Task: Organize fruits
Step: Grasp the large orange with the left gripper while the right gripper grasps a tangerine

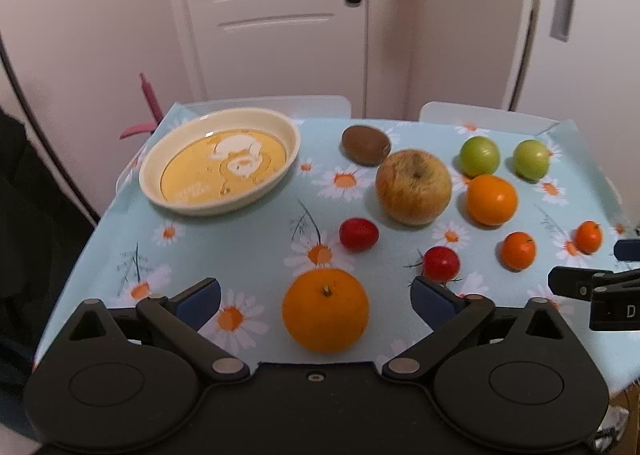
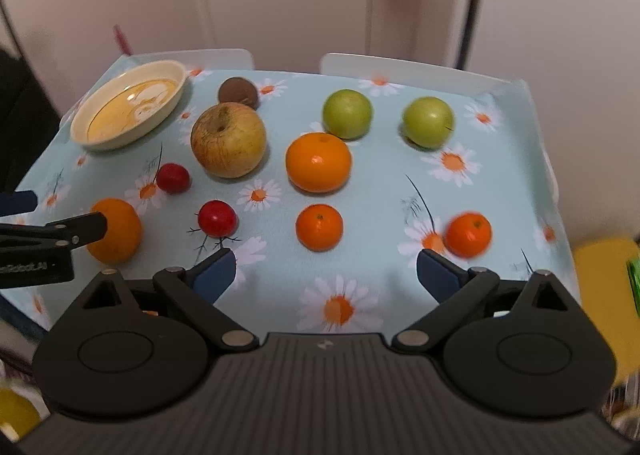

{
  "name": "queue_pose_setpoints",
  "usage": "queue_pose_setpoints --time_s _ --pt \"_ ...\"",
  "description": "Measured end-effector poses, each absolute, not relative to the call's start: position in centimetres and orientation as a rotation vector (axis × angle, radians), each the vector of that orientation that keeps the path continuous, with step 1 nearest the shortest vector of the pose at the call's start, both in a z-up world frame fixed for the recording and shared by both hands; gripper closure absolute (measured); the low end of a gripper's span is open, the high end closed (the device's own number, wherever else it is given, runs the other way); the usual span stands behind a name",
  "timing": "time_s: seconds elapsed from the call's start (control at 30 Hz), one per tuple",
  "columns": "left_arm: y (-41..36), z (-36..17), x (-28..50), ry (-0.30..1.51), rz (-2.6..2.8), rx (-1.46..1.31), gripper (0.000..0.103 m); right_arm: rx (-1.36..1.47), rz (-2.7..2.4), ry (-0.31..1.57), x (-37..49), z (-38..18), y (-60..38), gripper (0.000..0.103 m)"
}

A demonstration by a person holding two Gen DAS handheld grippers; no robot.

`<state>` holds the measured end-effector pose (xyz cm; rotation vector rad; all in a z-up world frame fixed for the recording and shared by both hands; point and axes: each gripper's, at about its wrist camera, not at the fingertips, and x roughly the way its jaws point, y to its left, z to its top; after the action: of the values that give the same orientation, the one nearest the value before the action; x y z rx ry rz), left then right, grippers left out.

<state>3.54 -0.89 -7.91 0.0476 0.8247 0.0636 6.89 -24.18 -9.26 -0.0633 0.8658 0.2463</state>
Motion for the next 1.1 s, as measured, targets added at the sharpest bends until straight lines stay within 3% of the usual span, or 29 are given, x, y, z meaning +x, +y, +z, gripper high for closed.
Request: queue_pose_setpoints --time_s 0.27,0.4,0.57,0.67,0.73,1.1 --pt "-1.9 -11.6 4.1 0.824 0.159 0.036 0.015 -0.107 0.351 0.849 9.0 -12.0 -24.9 0.0" --pt "-1.8 -12.9 4.5 0.832 0.185 0.011 0.029 -0.115 0.379 0.842 9.5 -13.0 -25.0 0.004" --pt "-1.9 -13.5 4.7 0.819 0.204 -0.001 0.03 -0.113 0.404 0.84 10.1 -13.8 -24.8 0.009" --pt "-2.2 -13.6 4.9 0.816 0.197 0.007 0.036 -0.124 0.407 0.83 10.3 -14.1 -24.5 0.012" --pt "-2.4 -13.7 5.0 0.814 0.199 0.026 0.036 -0.126 0.406 0.83 10.6 -14.3 -24.3 0.018" --pt "-3.0 -13.8 4.9 0.814 0.186 0.104 0.036 -0.14 0.388 0.821 11.1 -14.8 -23.6 0.031"
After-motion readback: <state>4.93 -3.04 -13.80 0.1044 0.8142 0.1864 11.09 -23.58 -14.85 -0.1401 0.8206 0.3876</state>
